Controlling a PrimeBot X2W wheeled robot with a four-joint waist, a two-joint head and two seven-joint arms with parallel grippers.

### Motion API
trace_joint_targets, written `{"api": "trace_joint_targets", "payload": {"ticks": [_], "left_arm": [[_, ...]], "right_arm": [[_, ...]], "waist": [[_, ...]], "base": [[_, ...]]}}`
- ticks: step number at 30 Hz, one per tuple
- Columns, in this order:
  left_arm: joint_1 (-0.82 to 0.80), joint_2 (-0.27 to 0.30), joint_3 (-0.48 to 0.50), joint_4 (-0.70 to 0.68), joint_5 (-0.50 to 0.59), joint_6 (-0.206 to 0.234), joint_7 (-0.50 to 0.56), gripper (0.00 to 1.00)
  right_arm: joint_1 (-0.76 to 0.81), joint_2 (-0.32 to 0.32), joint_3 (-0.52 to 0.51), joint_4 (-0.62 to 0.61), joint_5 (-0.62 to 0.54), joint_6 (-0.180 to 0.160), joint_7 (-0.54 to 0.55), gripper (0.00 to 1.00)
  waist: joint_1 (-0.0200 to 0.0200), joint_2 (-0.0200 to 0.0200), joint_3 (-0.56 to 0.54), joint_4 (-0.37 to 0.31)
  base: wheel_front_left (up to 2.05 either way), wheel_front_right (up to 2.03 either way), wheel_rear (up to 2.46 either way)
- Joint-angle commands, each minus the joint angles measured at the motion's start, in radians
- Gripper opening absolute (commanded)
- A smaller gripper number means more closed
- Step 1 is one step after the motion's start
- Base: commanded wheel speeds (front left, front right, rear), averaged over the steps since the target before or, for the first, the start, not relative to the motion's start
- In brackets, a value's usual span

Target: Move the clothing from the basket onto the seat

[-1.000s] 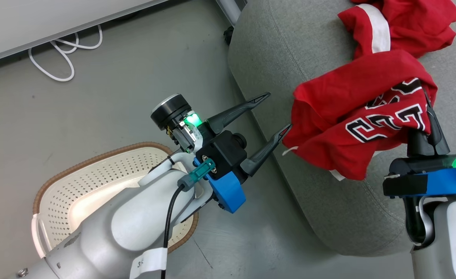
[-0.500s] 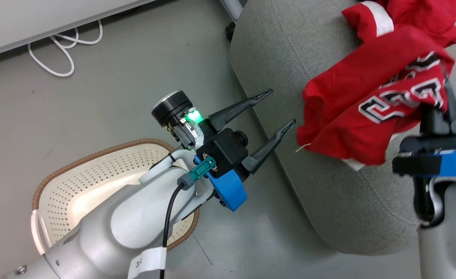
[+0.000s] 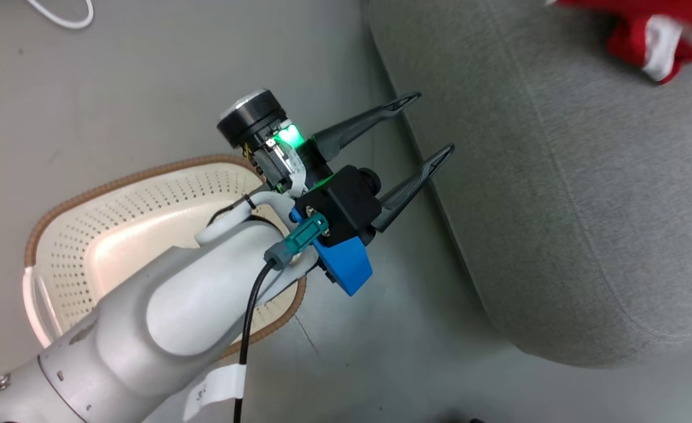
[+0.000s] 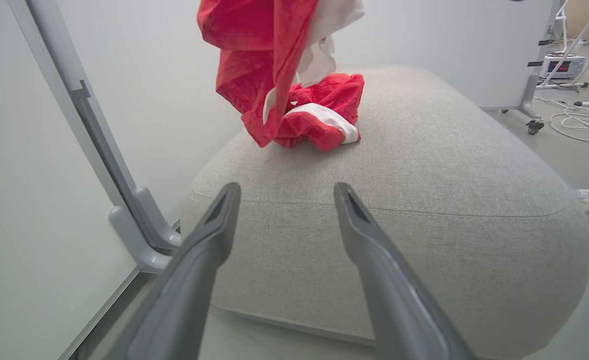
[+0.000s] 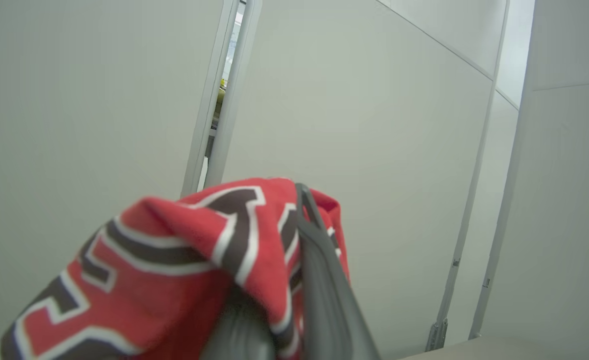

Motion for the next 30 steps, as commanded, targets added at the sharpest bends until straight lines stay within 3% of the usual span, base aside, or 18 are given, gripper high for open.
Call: {"api": "trace_joint_targets", "payload": {"ticks": [1,8,13,20,22,24,30], "left_arm": [[-0.022,0.012,-0.002,-0.01,0.007,0.0,0.004,1.0],[-0.071,0.054,0.01,-0.068,0.031,0.009,0.037,1.0],[-0.091,0.087,0.009,-0.097,0.044,0.009,0.055,1.0],[-0.092,0.11,0.009,-0.124,0.047,0.019,0.066,1.0],[-0.091,0.119,0.006,-0.128,0.047,0.02,0.072,1.0],[-0.089,0.126,0.004,-0.133,0.047,0.021,0.077,1.0],[-0.087,0.141,0.003,-0.146,0.039,0.024,0.086,1.0]], "right_arm": [[-0.047,-0.025,-0.032,0.005,0.006,0.0,-0.004,0.0],[-0.189,-0.178,-0.175,0.098,0.024,0.0,-0.003,0.0],[-0.19,-0.222,-0.207,0.211,-0.019,0.0,-0.004,0.0],[-0.124,-0.182,-0.266,0.333,-0.071,0.0,-0.004,0.0],[-0.11,-0.151,-0.279,0.354,-0.081,0.0,-0.004,0.07],[-0.094,-0.109,-0.297,0.378,-0.106,0.0,-0.003,0.0],[-0.057,-0.045,-0.314,0.398,-0.124,0.0,-0.004,0.0]], "waist": [[-0.0001,0.0,0.059,0.026],[-0.0001,0.0,0.18,0.047],[-0.0001,0.0,0.244,0.048],[-0.0001,0.0,0.28,0.046],[-0.0001,0.0,0.285,0.04],[-0.0001,0.0,0.287,0.035],[-0.0001,0.0,0.283,0.021]], "base": [[0.0,0.0,0.0],[0.0,0.0,0.0],[0.0,0.0,0.0],[0.0,0.0,0.0],[0.0,0.0,0.0],[0.0,0.0,0.0],[0.0,0.0,0.0]]}}
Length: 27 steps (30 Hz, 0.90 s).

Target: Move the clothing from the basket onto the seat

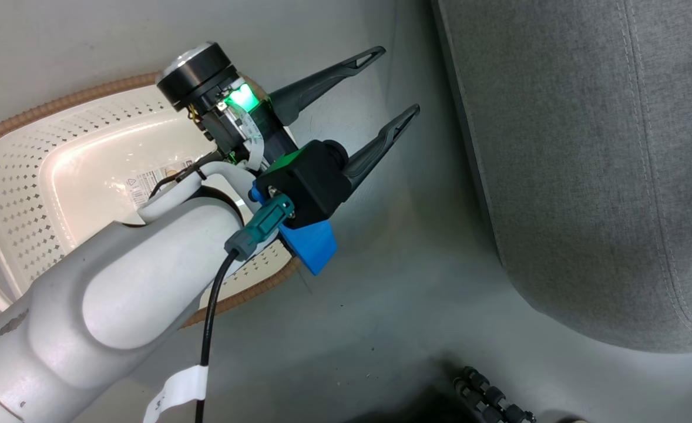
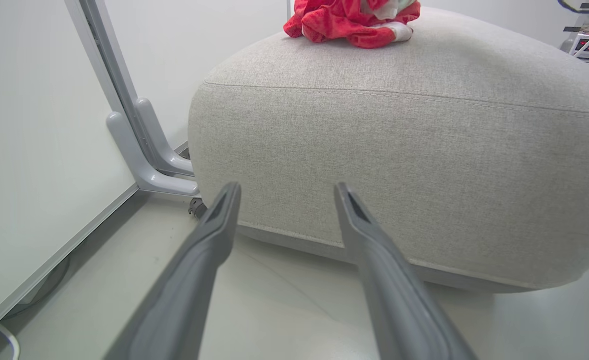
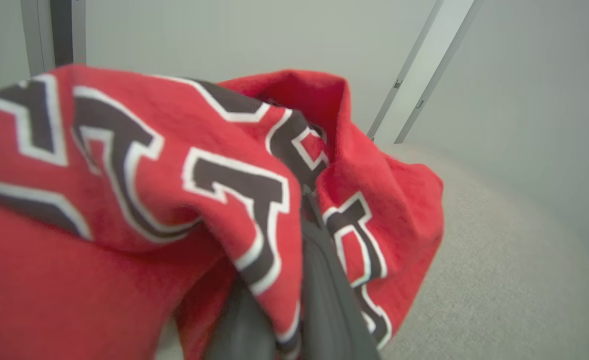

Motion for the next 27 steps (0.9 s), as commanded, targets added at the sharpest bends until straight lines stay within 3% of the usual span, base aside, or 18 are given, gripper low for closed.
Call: {"api": "trace_joint_targets", "payload": {"ticks": [1,3,4,5,8,16,27], "left_arm": [[-0.007,0.003,-0.003,-0.007,-0.002,0.002,0.002,1.0],[-0.008,0.001,-0.005,-0.007,-0.004,0.003,0.002,1.0],[-0.006,0.001,-0.006,-0.005,-0.005,0.004,-0.001,1.0],[-0.003,-0.001,-0.007,-0.003,-0.007,0.005,-0.005,1.0],[0.007,-0.01,-0.01,0.007,-0.008,0.009,-0.021,1.0],[0.047,-0.042,-0.009,0.059,-0.036,0.027,-0.085,1.0],[0.175,-0.095,0.074,0.152,-0.1,0.105,-0.164,1.0]], "right_arm": [[0.01,-0.008,-0.005,0.016,0.01,0.0,-0.003,0.0],[0.003,-0.031,0.0,0.049,0.024,0.0,-0.003,0.04],[0.004,-0.033,0.0,0.067,0.028,0.0,-0.003,0.74],[0.007,-0.039,0.006,0.076,0.031,0.0,-0.003,1.0],[0.034,-0.065,0.024,0.067,0.052,0.0,-0.003,1.0],[0.209,-0.053,0.105,-0.019,0.063,0.0,-0.003,1.0],[0.471,0.02,0.22,-0.259,0.078,0.0,-0.003,1.0]], "waist": [[-0.0001,0.0,-0.003,-0.002],[-0.0001,0.0,-0.009,-0.002],[-0.0001,0.0,-0.014,-0.003],[-0.0001,0.0,-0.02,-0.003],[-0.0001,0.0,-0.044,0.001],[-0.0001,0.0,-0.148,0.01],[-0.0001,0.0,-0.358,0.047]], "base": [[0.0,0.0,0.0],[0.0,0.0,0.0],[0.0,0.0,0.0],[0.0,0.0,0.0],[0.0,0.0,0.0],[0.0,0.0,0.0],[0.0,0.0,0.0]]}}
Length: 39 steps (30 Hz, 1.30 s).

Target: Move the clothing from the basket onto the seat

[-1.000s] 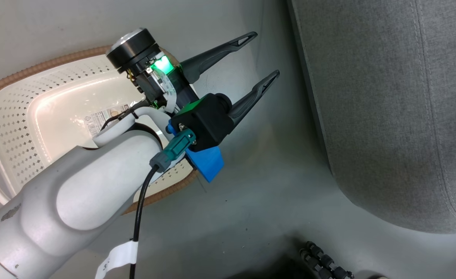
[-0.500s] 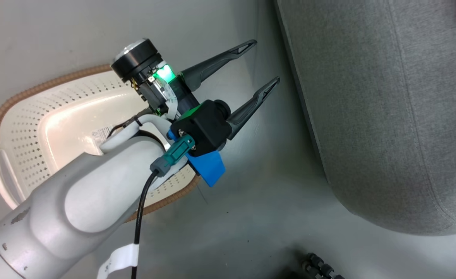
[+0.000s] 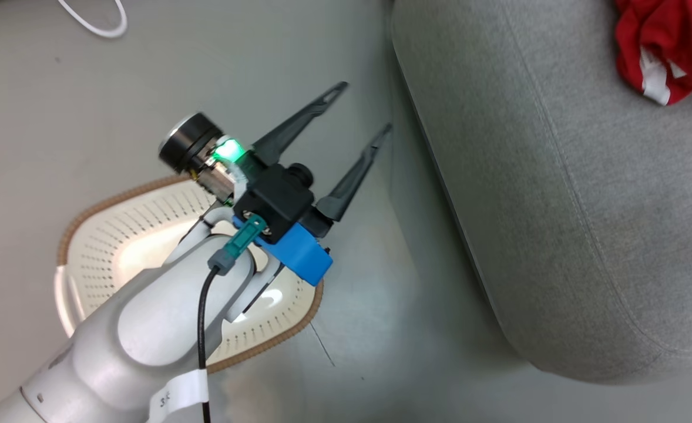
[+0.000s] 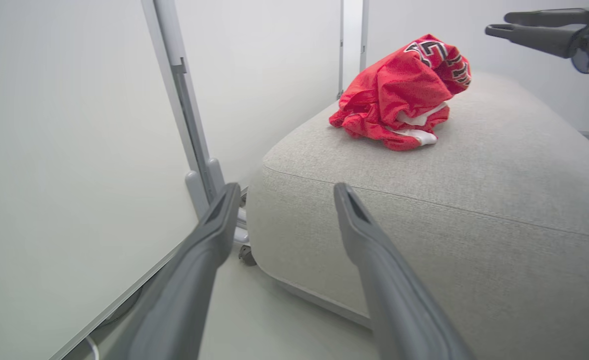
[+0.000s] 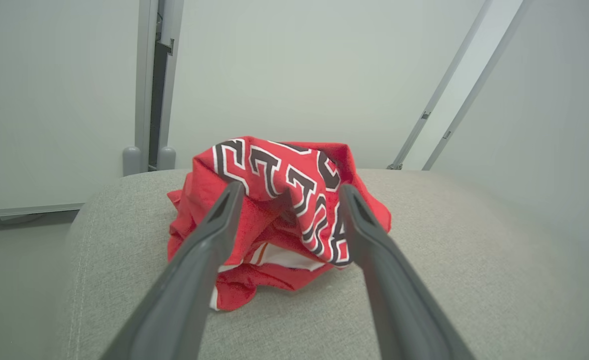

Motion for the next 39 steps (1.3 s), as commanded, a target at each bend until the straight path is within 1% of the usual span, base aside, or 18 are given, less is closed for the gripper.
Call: {"api": "trace_joint_targets", "payload": {"ticks": [1,5,8,12,18,26,27,33,39], "left_arm": [[0.034,-0.011,0.034,0.008,-0.009,0.021,-0.007,1.0],[0.101,-0.033,0.13,-0.027,0.004,0.049,-0.008,1.0],[0.153,-0.045,0.207,-0.047,0.025,0.055,-0.008,1.0],[0.232,-0.073,0.31,-0.063,0.054,0.051,-0.008,1.0],[0.347,-0.113,0.461,-0.067,0.096,0.032,-0.008,1.0],[0.489,-0.178,0.635,-0.061,0.153,-0.002,-0.008,1.0],[0.489,-0.178,0.635,-0.061,0.153,-0.002,-0.008,1.0],[0.583,-0.22,0.727,-0.06,0.201,-0.033,-0.008,1.0],[0.667,-0.25,0.795,-0.053,0.239,-0.069,-0.008,1.0]], "right_arm": [[0.043,0.02,0.024,-0.038,-0.002,0.0,-0.003,1.0],[0.091,0.044,0.096,-0.103,-0.004,0.0,-0.003,1.0],[0.115,0.053,0.157,-0.135,-0.005,0.0,-0.003,1.0],[0.139,0.058,0.231,-0.156,0.001,0.0,-0.003,1.0],[0.175,0.069,0.315,-0.17,0.011,0.0,-0.003,1.0],[0.245,0.099,0.364,-0.196,0.014,0.0,-0.003,1.0],[0.245,0.099,0.364,-0.196,0.014,0.0,-0.003,1.0],[0.315,0.122,0.37,-0.205,0.035,0.0,-0.003,1.0],[0.39,0.141,0.374,-0.19,0.054,0.0,-0.003,1.0]], "waist": [[0.0001,-0.0001,-0.081,0.033],[0.0001,-0.0001,-0.14,0.068],[0.0001,-0.0001,-0.177,0.097],[0.0001,-0.0001,-0.226,0.139],[0.0001,-0.0001,-0.297,0.201],[0.0001,-0.0001,-0.388,0.279],[0.0001,-0.0001,-0.388,0.279],[0.0001,-0.0001,-0.441,0.322],[0.0001,-0.0001,-0.492,0.343]], "base": [[0.0,0.0,0.0],[0.0,0.0,0.0],[0.0,0.0,0.0],[0.0,0.0,0.0],[0.0,0.0,0.0],[0.0,0.0,0.0],[0.0,0.0,0.0],[0.0,0.0,0.0],[0.0,0.0,0.0]]}}
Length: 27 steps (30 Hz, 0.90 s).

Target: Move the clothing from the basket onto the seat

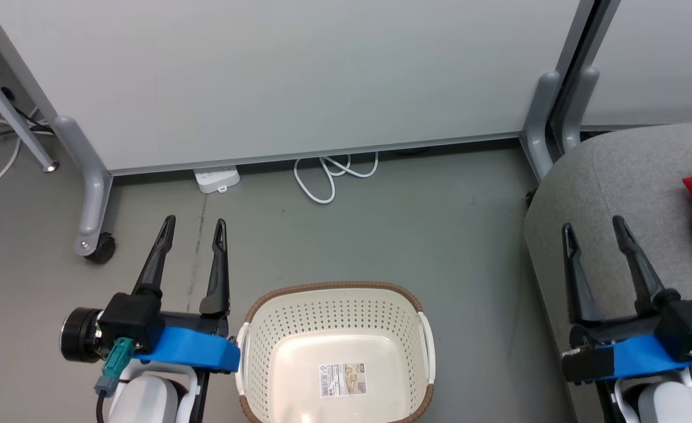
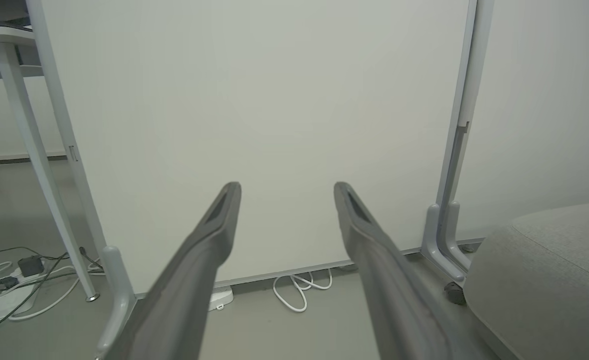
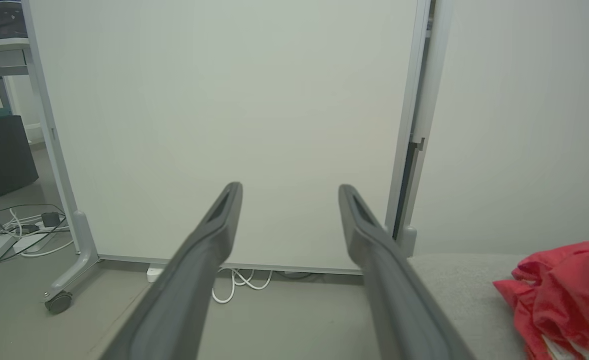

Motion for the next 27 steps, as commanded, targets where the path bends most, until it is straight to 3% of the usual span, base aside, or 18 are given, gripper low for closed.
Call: {"api": "trace_joint_targets", "payload": {"ticks": [1,27], "left_arm": [[0.017,-0.007,0.015,0.001,0.007,-0.009,-0.003,1.0],[0.153,-0.06,0.118,0.025,0.066,-0.068,-0.003,1.0]], "right_arm": [[0.027,0.005,-0.003,0.008,0.007,0.0,-0.003,1.0],[0.138,0.018,-0.002,0.087,0.067,0.0,-0.003,1.0]], "waist": [[0.0002,-0.0001,-0.022,0.013],[0.0002,-0.0001,-0.101,0.014]], "base": [[0.0,0.0,0.0],[0.0,0.0,0.0]]}}
